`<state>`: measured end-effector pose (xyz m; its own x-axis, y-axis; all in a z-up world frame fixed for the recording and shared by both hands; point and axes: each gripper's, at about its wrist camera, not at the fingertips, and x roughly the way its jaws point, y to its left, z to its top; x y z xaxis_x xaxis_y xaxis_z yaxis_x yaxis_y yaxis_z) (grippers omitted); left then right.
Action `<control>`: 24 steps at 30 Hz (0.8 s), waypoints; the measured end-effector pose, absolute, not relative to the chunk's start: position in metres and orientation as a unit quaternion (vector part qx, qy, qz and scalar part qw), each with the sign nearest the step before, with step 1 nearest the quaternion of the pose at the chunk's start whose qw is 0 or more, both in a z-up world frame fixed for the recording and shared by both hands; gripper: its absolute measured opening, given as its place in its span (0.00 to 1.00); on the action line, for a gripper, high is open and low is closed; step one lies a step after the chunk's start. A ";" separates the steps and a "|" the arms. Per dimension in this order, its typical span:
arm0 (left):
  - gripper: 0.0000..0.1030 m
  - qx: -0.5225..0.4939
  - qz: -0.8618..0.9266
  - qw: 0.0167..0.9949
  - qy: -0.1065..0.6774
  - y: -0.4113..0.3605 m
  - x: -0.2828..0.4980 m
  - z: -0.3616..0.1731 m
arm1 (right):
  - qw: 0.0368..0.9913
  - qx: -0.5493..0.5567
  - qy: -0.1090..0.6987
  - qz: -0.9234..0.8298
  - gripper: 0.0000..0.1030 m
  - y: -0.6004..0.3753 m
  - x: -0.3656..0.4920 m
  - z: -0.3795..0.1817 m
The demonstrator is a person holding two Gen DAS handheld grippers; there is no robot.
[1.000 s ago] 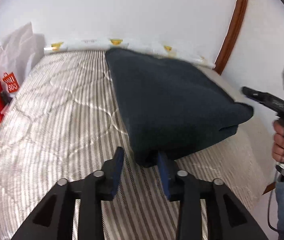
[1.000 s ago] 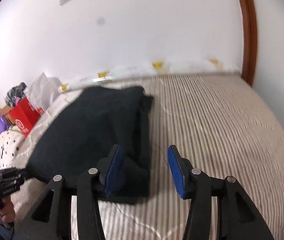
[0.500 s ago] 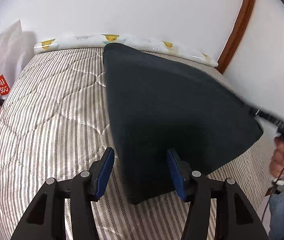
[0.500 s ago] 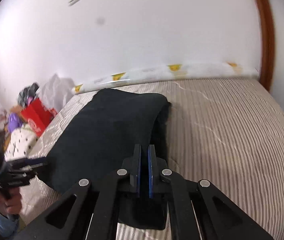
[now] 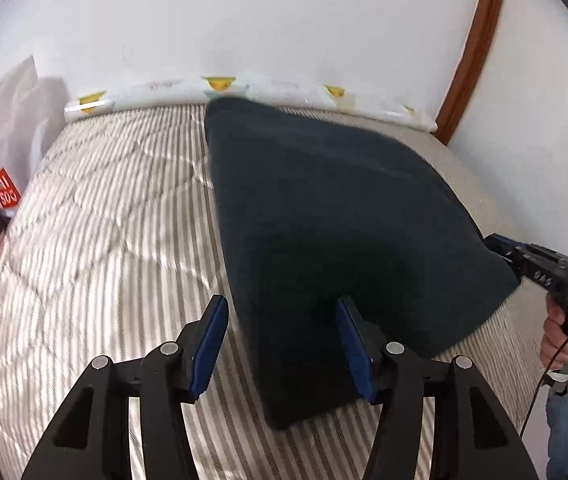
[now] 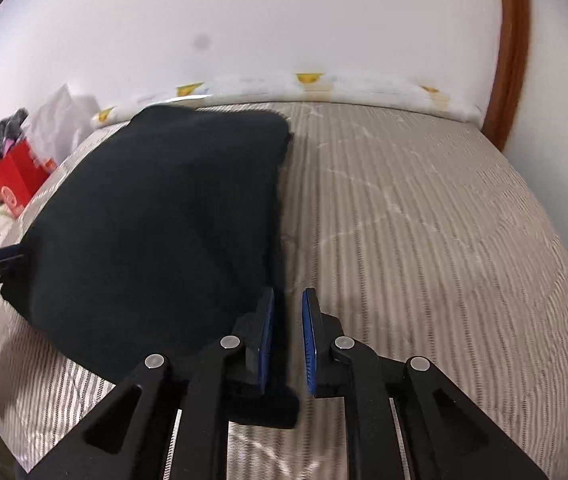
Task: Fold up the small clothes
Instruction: 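Fold the held side over the sweatshirt body with the right gripper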
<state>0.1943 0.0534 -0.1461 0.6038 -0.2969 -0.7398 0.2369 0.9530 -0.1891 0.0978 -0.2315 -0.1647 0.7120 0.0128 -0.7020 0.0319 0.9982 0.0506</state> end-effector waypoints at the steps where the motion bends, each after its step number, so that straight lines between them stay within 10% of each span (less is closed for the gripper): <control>1: 0.52 -0.038 -0.150 0.895 0.418 0.054 0.202 -0.143 | 0.928 0.035 0.370 0.000 0.13 -0.233 0.102 -0.155; 12: 0.51 -0.037 -0.128 0.900 0.415 0.050 0.272 -0.139 | 0.899 0.075 0.427 0.064 0.29 -0.220 0.163 -0.162; 14: 0.51 -0.034 -0.127 0.898 0.420 0.048 0.278 -0.144 | 0.908 0.074 0.408 0.067 0.07 -0.221 0.154 -0.162; 24: 0.51 -0.020 -0.121 0.899 0.420 0.042 0.276 -0.150 | 0.924 0.063 0.371 0.064 0.07 -0.238 0.138 -0.144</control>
